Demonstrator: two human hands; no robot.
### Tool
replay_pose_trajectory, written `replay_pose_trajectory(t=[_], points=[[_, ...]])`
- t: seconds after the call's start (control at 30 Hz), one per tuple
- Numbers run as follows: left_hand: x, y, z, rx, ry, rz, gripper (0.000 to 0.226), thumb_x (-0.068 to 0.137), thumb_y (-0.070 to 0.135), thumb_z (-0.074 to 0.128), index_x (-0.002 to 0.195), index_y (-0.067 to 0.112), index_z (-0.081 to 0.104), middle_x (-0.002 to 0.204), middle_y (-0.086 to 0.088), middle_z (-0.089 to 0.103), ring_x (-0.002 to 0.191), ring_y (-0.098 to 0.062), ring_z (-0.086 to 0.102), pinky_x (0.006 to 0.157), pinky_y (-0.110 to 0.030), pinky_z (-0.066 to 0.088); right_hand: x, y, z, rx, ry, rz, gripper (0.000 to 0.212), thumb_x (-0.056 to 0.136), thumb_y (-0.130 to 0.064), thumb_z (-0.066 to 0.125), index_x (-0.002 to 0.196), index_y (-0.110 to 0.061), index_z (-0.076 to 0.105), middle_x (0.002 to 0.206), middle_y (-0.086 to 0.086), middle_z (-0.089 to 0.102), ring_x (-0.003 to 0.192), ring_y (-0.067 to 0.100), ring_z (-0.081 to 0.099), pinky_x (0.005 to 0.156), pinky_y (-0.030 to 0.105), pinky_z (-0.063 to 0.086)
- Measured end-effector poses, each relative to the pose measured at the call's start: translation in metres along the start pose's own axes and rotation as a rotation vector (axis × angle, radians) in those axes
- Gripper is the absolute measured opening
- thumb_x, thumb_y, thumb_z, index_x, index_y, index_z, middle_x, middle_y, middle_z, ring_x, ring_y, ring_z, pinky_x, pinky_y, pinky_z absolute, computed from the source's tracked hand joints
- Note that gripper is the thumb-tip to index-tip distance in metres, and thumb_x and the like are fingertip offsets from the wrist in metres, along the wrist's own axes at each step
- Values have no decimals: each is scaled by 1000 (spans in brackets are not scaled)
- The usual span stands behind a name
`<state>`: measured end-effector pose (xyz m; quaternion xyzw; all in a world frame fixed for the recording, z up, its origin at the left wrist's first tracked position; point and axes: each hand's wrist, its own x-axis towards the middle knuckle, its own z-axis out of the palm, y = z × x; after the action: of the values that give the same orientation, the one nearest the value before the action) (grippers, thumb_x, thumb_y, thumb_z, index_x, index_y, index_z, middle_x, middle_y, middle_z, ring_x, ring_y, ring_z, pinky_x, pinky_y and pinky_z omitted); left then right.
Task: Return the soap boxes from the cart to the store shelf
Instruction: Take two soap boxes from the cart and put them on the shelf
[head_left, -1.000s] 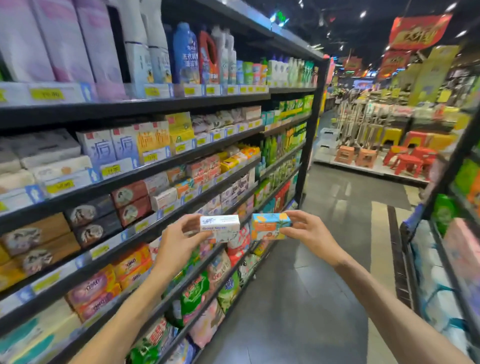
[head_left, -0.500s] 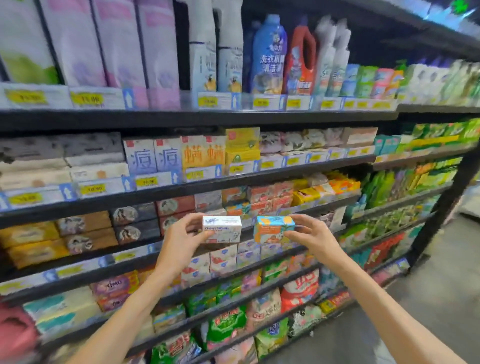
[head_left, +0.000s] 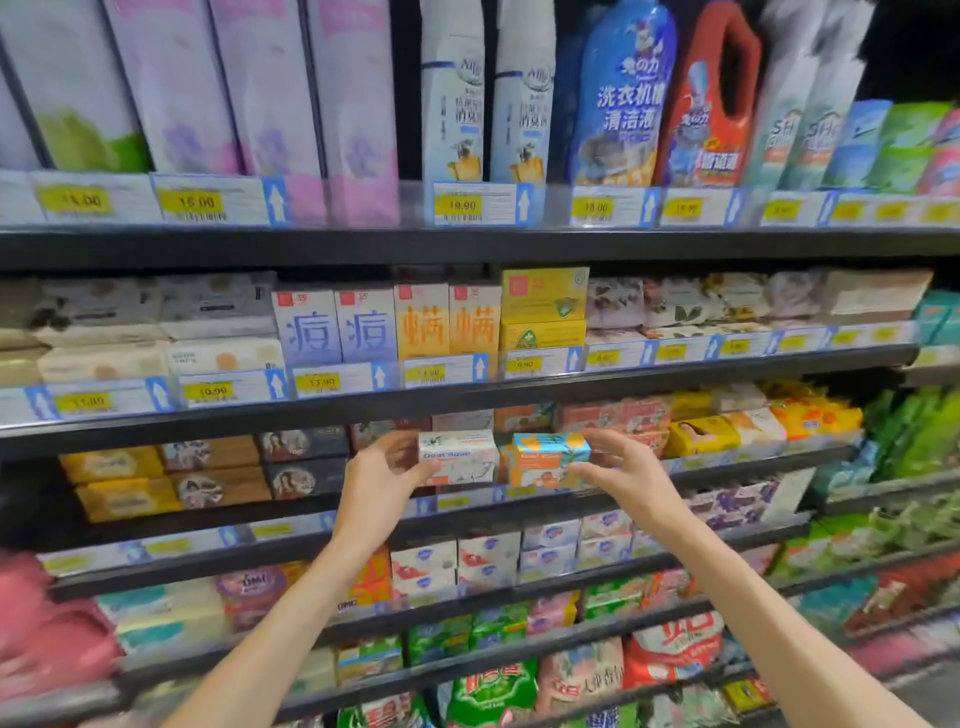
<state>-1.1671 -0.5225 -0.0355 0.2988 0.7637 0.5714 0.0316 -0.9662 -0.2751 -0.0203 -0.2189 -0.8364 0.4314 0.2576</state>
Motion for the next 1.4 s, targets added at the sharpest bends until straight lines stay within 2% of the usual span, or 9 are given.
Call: replay_pose_trajectory(t=[0.1, 0.37, 0.43, 0.63, 0.87, 0.93, 1.03, 1.17, 1.4], points=[[15, -8, 9, -22, 16, -29, 42, 81, 28, 84, 119, 17, 70, 109, 5, 74, 101, -5, 69, 94, -31, 57, 11, 7, 3, 14, 21, 12, 55, 81, -31, 81, 130, -17, 61, 119, -10, 67, 111, 5, 64, 97, 35, 54], [17, -6, 42, 170, 179, 26, 35, 89, 37, 76, 107, 7, 71, 96, -2, 74, 83, -15, 71, 76, -32, 58, 28, 18, 3, 12, 15, 5, 50, 81, -33, 80, 127, -22, 62, 117, -11, 69, 107, 2, 66, 95, 33, 55], [12, -5, 50, 199, 228, 43, 38, 92, 37, 72, 114, 5, 67, 108, 0, 62, 85, -17, 69, 78, -32, 58, 31, 19, 3, 5, 8, -6, 54, 80, -40, 79, 128, -22, 63, 119, -12, 69, 109, 2, 65, 96, 34, 54], [7, -5, 66, 257, 323, -19, 36, 93, 35, 70, 110, 7, 55, 96, -2, 56, 89, -27, 64, 74, -49, 57, 40, 23, 6, -16, 18, -4, 54, 81, -40, 79, 127, -17, 62, 113, -12, 71, 103, 0, 66, 93, 32, 56], [6, -12, 75, 189, 363, -22, 36, 95, 47, 63, 111, 17, 52, 101, -1, 58, 93, -26, 65, 76, -52, 58, 42, 29, 18, -27, 89, -10, 51, 87, -33, 75, 132, -14, 58, 110, -13, 65, 84, -22, 57, 72, 0, 43], [5, -16, 78, 187, 364, -40, 42, 94, 51, 59, 117, 16, 51, 110, -6, 61, 102, -28, 66, 82, -52, 59, 40, 25, 22, -19, 100, -27, 54, 88, -35, 74, 134, -15, 56, 117, -11, 65, 87, -12, 63, 79, 9, 49], [4, -22, 78, 175, 341, -57, 60, 89, 63, 50, 130, 19, 47, 130, -10, 57, 124, -31, 60, 95, -53, 57, 39, 27, 29, -36, 143, -62, 50, 89, -40, 71, 134, -23, 56, 126, -6, 66, 103, 9, 68, 92, 37, 56], [2, -15, 76, 171, 325, -48, 47, 96, 44, 60, 131, 14, 48, 114, 0, 52, 107, -28, 66, 86, -50, 60, 37, 26, 39, -95, 207, -99, 41, 90, -51, 65, 127, -37, 55, 133, 1, 56, 116, 17, 59, 92, 42, 53], [5, -22, 76, 154, 310, -37, 46, 98, 31, 62, 136, 10, 49, 138, -14, 53, 115, -27, 66, 91, -49, 59, 32, 17, 48, -140, 307, -111, 36, 93, -35, 67, 118, -16, 49, 100, 0, 59, 75, 10, 57, 65, 21, 40]])
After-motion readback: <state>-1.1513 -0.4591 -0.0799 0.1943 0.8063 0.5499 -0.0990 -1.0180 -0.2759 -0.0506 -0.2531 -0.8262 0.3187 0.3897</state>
